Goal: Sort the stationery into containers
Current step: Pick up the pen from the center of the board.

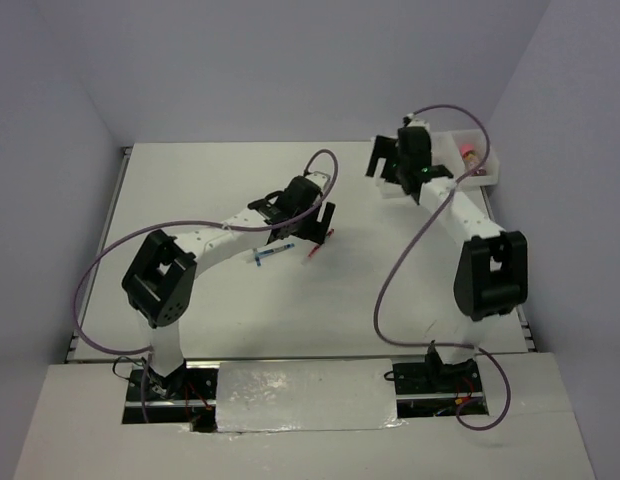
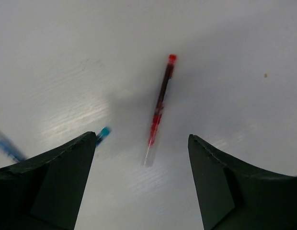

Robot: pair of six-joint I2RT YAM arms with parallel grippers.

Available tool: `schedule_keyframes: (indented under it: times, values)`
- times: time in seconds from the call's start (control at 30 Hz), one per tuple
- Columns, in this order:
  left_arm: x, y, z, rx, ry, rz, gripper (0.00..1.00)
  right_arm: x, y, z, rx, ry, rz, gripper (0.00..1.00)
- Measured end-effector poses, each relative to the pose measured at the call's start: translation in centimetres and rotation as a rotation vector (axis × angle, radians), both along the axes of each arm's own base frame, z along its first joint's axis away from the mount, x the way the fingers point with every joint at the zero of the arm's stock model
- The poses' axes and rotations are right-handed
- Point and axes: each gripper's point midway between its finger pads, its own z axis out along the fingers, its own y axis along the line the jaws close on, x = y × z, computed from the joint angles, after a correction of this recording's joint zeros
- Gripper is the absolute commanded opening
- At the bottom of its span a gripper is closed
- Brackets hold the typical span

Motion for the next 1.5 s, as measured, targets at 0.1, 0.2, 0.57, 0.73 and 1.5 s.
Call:
schedule_keyframes:
  times: [0.1,0.2,0.57,0.73,1.5]
  values:
    - [-1.5,3.4,1.7,0.018,0.008,0.172,0.93,-4.5,7.6,0.9,0.042,-0.036,0.075,1.0]
    - [-3.5,7.7,6.6,-0.036,-0.05,0.369,0.96,-7.4,13.5,-0.7,0.083,-0.022,0.106,0.97]
    - [-12.5,21.0,20.3,-0.342,-0.32,0.681,0.99,-11.2,19.6,-14.1,-0.061,0.269,-0.036,0.84]
    - [-13.6,22.0,18.8,-0.273,-0.298,0.674,0.99,-12.0,19.9,-15.8,-0.058,0.303,-0.063,0.5]
    - [-14.3,18.5,12.3,-0.023,-0.153,0.288,0.99,-3.1,11.0,-7.7,-0.103,0.191,0.277,0.0]
